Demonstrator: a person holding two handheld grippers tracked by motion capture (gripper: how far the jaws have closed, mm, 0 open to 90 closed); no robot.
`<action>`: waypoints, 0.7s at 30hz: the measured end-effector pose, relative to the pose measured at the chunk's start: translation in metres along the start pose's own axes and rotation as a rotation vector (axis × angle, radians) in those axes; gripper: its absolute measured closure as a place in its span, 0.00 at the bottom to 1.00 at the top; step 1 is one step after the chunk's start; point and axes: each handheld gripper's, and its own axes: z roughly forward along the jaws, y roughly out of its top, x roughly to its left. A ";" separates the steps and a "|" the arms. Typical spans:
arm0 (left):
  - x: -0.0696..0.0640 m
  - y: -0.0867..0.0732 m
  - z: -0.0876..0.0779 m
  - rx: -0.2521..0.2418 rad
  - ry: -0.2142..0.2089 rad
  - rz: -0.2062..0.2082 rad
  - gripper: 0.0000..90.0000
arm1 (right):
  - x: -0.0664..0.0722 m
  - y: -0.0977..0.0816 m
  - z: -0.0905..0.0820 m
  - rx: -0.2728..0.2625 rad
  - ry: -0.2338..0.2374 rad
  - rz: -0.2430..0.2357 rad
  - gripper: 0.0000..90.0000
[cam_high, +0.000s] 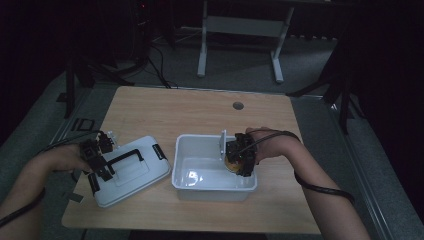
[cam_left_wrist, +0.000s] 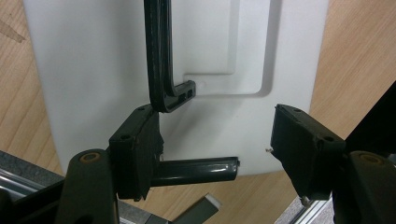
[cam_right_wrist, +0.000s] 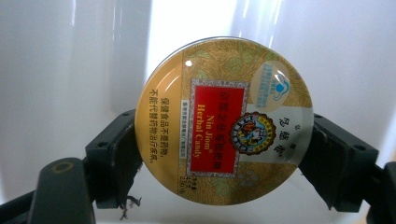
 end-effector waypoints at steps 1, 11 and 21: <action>0.000 0.000 0.000 0.001 0.001 -0.001 0.36 | 0.000 0.000 0.004 0.004 0.012 0.012 0.22; 0.000 -0.001 0.000 -0.003 0.001 -0.003 0.36 | 0.001 0.001 0.031 0.058 0.057 0.028 0.22; 0.001 -0.001 0.001 0.004 0.002 -0.004 0.36 | 0.002 0.009 0.048 0.076 0.083 0.017 0.22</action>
